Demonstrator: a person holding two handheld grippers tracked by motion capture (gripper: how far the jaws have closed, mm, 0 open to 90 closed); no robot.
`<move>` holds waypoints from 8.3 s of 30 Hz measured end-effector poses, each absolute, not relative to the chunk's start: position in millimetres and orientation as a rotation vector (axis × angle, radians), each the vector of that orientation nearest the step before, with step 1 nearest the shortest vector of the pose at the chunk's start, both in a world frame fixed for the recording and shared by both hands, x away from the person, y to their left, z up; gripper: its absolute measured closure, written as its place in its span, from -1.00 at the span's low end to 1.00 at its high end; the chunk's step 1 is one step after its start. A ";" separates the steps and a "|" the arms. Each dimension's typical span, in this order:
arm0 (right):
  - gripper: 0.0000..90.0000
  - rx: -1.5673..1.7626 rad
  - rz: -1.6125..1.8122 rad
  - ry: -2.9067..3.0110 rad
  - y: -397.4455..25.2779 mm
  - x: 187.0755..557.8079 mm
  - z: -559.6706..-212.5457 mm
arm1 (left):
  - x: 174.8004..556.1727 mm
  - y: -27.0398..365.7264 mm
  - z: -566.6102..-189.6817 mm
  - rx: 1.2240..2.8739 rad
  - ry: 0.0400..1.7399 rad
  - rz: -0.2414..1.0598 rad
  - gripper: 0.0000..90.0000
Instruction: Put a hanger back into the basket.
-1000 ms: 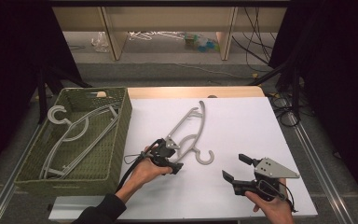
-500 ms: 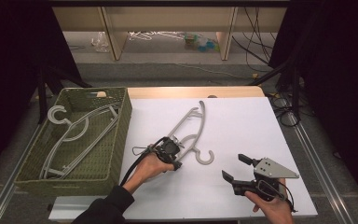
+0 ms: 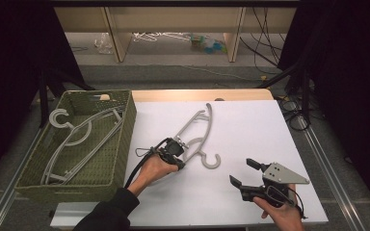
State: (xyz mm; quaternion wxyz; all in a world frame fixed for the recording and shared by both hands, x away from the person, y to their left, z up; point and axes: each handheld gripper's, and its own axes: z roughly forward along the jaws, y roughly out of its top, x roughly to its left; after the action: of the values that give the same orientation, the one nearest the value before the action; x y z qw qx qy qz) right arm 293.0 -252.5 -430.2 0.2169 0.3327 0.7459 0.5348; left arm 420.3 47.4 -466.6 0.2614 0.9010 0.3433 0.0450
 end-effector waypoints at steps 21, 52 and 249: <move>-0.55 1.014 1.516 2.142 -240.8 321.0 -441.9 | 406.2 86.0 -434.0 2.147 1.004 0.042 0.80; 0.48 1.360 1.855 2.230 -193.9 368.1 -446.1 | 359.9 88.7 -447.7 2.201 0.887 0.116 0.76; -0.51 1.222 1.704 2.196 -243.6 314.6 -424.8 | 413.4 382.7 -397.7 1.945 1.594 0.597 0.59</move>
State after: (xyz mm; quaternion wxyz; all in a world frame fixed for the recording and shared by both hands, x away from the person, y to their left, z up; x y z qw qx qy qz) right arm 314.6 -243.6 -424.8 0.0529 0.4019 0.7223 0.5604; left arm 413.4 382.7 -397.7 0.2749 0.7237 0.5928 0.2222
